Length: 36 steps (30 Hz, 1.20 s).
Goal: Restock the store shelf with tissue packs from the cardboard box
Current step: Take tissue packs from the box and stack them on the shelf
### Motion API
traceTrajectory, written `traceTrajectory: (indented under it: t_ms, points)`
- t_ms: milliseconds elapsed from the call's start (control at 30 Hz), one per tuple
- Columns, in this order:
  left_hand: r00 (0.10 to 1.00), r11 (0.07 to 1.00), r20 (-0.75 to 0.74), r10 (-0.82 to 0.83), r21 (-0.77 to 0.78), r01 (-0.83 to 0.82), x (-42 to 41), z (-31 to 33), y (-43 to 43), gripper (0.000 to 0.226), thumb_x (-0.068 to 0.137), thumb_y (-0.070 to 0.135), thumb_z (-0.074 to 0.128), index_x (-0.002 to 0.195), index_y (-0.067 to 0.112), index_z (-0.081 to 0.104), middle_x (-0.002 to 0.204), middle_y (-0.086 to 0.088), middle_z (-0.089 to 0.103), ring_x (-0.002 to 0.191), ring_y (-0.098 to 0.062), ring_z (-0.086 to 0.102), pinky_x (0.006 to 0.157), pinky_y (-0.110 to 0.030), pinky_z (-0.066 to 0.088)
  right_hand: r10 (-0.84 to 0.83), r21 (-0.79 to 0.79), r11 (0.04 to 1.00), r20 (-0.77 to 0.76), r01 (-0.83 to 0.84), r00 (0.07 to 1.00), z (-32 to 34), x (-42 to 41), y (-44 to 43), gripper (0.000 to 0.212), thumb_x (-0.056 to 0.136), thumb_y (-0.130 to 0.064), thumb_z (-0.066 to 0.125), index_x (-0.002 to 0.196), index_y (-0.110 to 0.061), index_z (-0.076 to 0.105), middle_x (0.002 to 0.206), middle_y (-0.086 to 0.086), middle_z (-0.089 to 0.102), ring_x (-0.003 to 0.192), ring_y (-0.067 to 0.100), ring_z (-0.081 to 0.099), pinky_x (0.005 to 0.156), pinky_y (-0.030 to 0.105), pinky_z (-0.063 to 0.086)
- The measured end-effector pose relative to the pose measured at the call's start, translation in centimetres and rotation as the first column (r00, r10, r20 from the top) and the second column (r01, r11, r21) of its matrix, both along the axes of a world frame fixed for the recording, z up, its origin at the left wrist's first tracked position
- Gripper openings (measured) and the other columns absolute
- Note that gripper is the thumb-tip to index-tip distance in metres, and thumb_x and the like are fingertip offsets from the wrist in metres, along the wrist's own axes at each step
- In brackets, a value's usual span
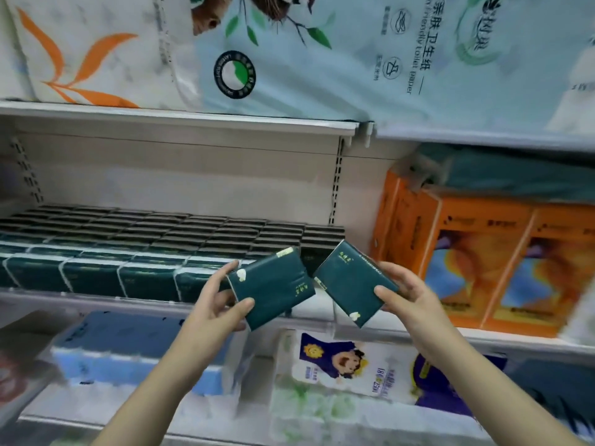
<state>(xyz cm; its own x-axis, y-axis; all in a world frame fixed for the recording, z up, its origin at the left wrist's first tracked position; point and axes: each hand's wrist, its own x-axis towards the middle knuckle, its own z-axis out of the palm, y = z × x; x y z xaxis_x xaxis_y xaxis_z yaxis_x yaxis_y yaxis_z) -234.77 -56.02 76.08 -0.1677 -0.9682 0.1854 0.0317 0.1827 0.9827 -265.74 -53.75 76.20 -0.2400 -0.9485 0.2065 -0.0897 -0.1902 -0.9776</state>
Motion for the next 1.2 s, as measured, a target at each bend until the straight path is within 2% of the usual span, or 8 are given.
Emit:
traceTrajectory:
  t_ms: [133,233,367,533,667,900,1067,1200]
  points:
    - [0.999,0.999,0.012,0.032,-0.022,-0.032,-1.0,0.8,-0.7,0.052,0.092,0.008,0.060,0.130,0.040,0.045,0.105,0.003,0.073,0.098,-0.022,0.069,0.083,-0.040,0.055,-0.034,0.020,0.999,-0.050,0.035,0.998,-0.4,-1.8,-1.0,0.038,0.088,-0.010,0.069,0.123,-0.020,0.057,0.116,0.000,0.066,0.103,0.015,0.063,0.066,0.012,0.051]
    - [1.000,0.999,0.023,0.020,-0.045,-0.019,-1.4,1.6,-1.7,0.052,0.092,0.008,0.060,0.131,0.038,0.046,0.105,0.000,0.074,0.096,-0.022,0.070,0.074,-0.031,0.058,-0.050,0.015,0.998,-0.155,0.053,0.987,-0.8,-2.3,-2.8,0.033,0.085,-0.009,0.072,0.112,-0.026,0.062,0.113,-0.004,0.068,0.103,0.012,0.064,0.081,0.025,0.054]
    - [1.000,0.999,-0.007,0.027,-0.036,-0.027,-1.6,2.6,-3.9,0.053,0.093,0.003,0.057,0.132,0.036,0.046,0.107,-0.003,0.073,0.094,-0.021,0.071,0.066,-0.024,0.056,-0.083,0.012,0.996,-0.309,0.091,0.947,-1.1,-2.0,-5.5,0.035,0.085,-0.009,0.072,0.114,-0.026,0.062,0.113,-0.007,0.065,0.102,0.010,0.061,0.086,0.031,0.054]
    - [1.000,0.999,0.000,0.026,-0.040,-0.026,-1.1,2.7,-8.0,0.050,0.092,0.003,0.059,0.127,0.037,0.049,0.108,0.000,0.073,0.093,-0.017,0.071,0.069,-0.025,0.057,-0.102,0.059,0.988,-0.439,0.142,0.893,-2.0,-0.9,-10.1,0.042,0.086,-0.008,0.071,0.122,-0.022,0.056,0.108,-0.006,0.061,0.100,0.013,0.061,0.070,0.012,0.048]
    - [0.999,1.000,-0.033,0.014,-0.022,-0.015,-0.7,2.4,-11.5,0.049,0.091,0.001,0.059,0.121,0.039,0.051,0.105,0.003,0.074,0.092,-0.016,0.071,0.064,-0.024,0.057,-0.121,0.051,0.984,-0.512,0.171,0.851,-3.2,0.2,-12.9,0.041,0.088,-0.010,0.067,0.122,-0.028,0.053,0.116,-0.006,0.056,0.104,0.009,0.056,0.072,0.004,0.041]
    - [0.998,0.998,-0.009,-0.058,-0.030,0.057,-0.4,1.6,-15.9,0.048,0.092,0.002,0.059,0.126,0.035,0.049,0.099,0.007,0.075,0.090,-0.011,0.071,0.065,-0.022,0.057,-0.211,0.033,0.962,-0.543,0.272,0.813,-4.8,2.8,-14.9,0.056,0.088,-0.010,0.068,0.137,-0.020,0.042,0.109,-0.011,0.055,0.100,0.010,0.060,0.076,0.009,0.043]
    - [0.993,0.991,0.045,-0.112,-0.062,0.115,-0.8,1.8,-17.8,0.055,0.089,0.005,0.063,0.123,0.046,0.050,0.109,0.006,0.072,0.098,-0.010,0.069,0.067,-0.025,0.057,-0.203,0.112,0.950,-0.482,0.290,0.852,-5.5,2.9,-15.5,0.069,0.084,-0.016,0.074,0.142,-0.019,0.037,0.121,-0.006,0.061,0.108,0.013,0.061,0.088,0.019,0.047]
    - [0.988,0.985,0.059,-0.144,-0.086,0.149,-1.9,2.3,-18.2,0.053,0.090,0.001,0.061,0.125,0.039,0.048,0.107,0.006,0.073,0.097,-0.009,0.069,0.068,-0.022,0.056,-0.169,0.131,0.958,-0.453,0.253,0.875,-5.5,2.6,-15.5,0.073,0.085,-0.011,0.072,0.145,-0.025,0.032,0.112,-0.013,0.058,0.105,0.006,0.059,0.074,0.003,0.043]
